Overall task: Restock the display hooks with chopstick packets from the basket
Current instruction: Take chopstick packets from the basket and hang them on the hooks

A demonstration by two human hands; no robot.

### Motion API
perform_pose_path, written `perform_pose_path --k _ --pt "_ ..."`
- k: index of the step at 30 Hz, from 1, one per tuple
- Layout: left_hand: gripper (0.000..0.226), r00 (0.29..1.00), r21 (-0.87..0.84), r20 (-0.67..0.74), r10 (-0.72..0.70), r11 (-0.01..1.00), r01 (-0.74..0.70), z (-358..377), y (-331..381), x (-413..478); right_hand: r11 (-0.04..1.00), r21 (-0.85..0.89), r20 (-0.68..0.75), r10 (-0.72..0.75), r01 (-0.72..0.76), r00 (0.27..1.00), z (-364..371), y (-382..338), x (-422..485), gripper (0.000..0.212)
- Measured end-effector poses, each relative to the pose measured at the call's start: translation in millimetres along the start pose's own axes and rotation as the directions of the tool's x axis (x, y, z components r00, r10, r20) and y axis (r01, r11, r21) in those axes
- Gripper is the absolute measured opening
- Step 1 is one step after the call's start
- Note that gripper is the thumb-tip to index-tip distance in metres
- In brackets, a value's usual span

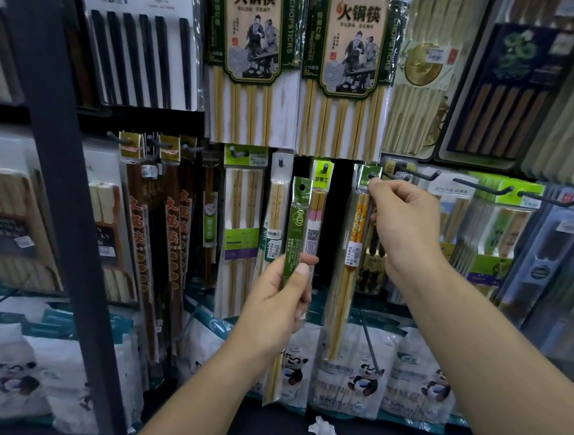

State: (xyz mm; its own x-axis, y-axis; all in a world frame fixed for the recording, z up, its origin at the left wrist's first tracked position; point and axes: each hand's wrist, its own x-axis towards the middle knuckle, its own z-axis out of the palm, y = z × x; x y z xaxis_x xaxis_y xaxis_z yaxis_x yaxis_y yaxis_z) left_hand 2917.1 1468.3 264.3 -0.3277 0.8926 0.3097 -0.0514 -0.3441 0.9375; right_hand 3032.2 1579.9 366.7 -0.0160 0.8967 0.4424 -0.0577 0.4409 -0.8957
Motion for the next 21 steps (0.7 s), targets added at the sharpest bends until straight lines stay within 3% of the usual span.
perform_pose_path --k 8,13,17,21 --pt "0.040 0.998 -0.048 -0.036 -0.045 0.998 0.043 -3 -1 2 0.999 -0.036 -0.009 -0.016 0.016 1.000 -1 8 2 0.035" --pt "0.034 0.998 0.076 -0.046 -0.036 0.996 0.039 0 -3 3 0.998 -0.044 -0.022 -0.046 0.045 0.999 -9 13 -9 0.016" --pt "0.023 1.000 0.128 -0.018 0.011 0.992 -0.008 7 -3 6 0.992 -0.026 0.116 -0.121 0.125 0.986 -10 10 -27 0.020" --pt "0.035 0.998 0.151 0.027 0.064 0.986 -0.067 14 0 10 0.978 -0.046 0.160 -0.195 0.204 0.968 -11 5 -28 0.016"
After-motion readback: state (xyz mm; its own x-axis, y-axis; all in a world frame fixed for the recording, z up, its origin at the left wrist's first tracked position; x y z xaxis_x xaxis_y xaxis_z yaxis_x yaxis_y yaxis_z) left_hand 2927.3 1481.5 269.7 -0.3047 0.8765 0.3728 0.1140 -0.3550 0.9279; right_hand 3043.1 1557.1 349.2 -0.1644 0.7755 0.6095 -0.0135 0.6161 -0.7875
